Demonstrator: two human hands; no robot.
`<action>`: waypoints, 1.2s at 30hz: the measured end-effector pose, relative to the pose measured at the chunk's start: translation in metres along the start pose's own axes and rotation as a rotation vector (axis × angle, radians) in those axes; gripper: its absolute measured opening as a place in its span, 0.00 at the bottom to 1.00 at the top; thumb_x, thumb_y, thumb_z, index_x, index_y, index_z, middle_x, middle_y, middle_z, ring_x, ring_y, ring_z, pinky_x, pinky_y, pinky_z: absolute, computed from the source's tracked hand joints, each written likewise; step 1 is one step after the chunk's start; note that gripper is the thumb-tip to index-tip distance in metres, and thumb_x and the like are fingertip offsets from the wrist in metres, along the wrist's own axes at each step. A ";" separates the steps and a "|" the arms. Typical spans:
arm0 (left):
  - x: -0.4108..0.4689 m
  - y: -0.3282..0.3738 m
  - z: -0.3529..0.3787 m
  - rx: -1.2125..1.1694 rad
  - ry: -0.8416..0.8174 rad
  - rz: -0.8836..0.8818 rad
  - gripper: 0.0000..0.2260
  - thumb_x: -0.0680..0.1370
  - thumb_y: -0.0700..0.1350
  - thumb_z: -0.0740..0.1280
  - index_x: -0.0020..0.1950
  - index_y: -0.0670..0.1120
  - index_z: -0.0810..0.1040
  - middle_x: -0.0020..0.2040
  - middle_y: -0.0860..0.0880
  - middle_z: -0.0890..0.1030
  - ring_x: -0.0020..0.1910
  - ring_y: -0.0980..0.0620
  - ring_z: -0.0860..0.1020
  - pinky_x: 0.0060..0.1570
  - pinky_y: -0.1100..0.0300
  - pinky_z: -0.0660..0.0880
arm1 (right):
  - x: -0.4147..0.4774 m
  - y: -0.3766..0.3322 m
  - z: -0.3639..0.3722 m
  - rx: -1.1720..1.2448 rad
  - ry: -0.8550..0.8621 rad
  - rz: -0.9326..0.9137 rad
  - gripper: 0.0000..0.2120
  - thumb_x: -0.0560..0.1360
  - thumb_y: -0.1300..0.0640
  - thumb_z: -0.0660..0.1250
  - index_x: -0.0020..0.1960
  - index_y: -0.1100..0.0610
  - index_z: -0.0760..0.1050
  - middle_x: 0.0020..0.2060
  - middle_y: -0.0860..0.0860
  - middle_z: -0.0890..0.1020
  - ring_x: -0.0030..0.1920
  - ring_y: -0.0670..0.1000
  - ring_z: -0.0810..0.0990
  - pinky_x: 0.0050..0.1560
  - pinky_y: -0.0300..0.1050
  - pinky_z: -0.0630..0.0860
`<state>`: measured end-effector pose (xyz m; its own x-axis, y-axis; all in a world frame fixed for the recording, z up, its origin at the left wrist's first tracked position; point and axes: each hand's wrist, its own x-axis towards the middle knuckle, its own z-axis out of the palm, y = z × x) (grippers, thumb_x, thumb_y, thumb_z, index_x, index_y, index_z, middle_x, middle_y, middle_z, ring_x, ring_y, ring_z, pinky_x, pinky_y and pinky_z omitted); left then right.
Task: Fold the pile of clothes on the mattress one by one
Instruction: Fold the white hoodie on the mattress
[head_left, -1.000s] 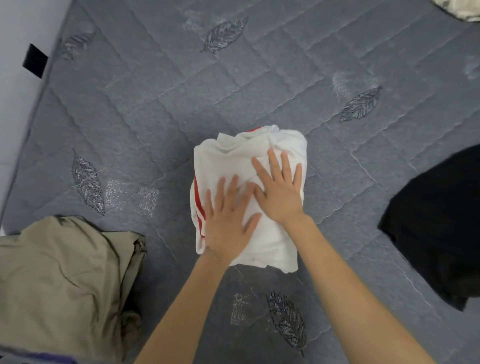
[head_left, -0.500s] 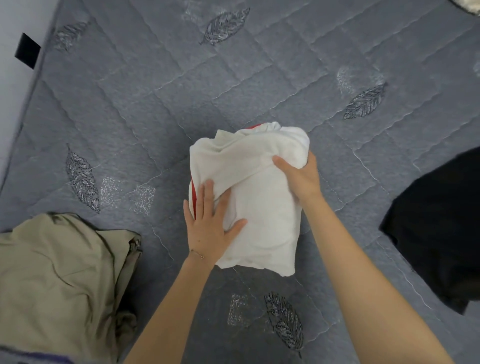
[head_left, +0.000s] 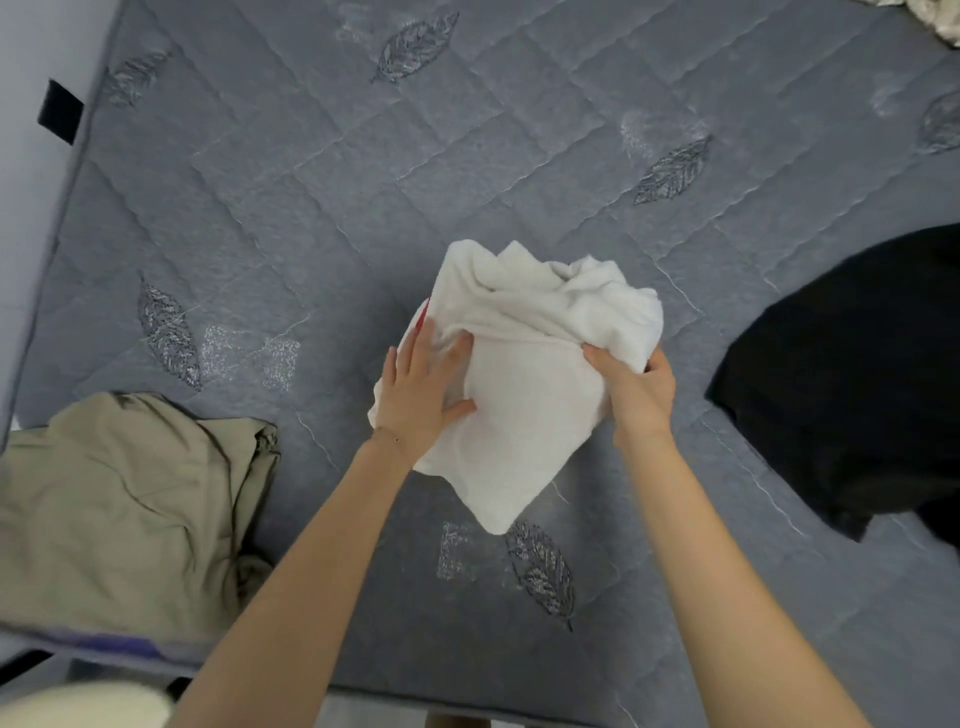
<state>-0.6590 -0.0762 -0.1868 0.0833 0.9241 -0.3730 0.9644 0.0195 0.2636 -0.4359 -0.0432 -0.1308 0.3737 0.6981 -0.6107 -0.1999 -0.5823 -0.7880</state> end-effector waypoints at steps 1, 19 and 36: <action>-0.001 0.002 0.000 0.010 0.010 0.026 0.36 0.77 0.62 0.63 0.78 0.55 0.48 0.79 0.42 0.46 0.78 0.40 0.47 0.74 0.44 0.44 | -0.007 0.011 -0.012 0.030 0.053 0.023 0.18 0.69 0.63 0.75 0.56 0.54 0.75 0.48 0.45 0.81 0.46 0.43 0.79 0.44 0.34 0.78; -0.054 0.027 0.023 -1.107 0.439 -0.725 0.15 0.80 0.50 0.64 0.62 0.41 0.70 0.53 0.48 0.75 0.49 0.53 0.74 0.49 0.59 0.72 | 0.020 0.013 -0.019 -0.834 -0.221 -0.379 0.16 0.77 0.45 0.66 0.54 0.58 0.78 0.46 0.51 0.81 0.53 0.55 0.79 0.49 0.43 0.68; 0.004 0.001 0.001 -1.340 0.626 -0.608 0.23 0.79 0.47 0.67 0.30 0.49 0.57 0.26 0.56 0.58 0.27 0.58 0.57 0.28 0.65 0.58 | 0.065 0.009 0.007 -0.339 0.103 -0.330 0.23 0.79 0.54 0.64 0.28 0.51 0.59 0.22 0.42 0.61 0.27 0.43 0.59 0.30 0.36 0.59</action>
<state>-0.6575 -0.0728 -0.1895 -0.6504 0.6512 -0.3910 -0.1203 0.4200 0.8995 -0.4195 -0.0006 -0.1781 0.4586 0.8335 -0.3082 0.2441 -0.4517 -0.8581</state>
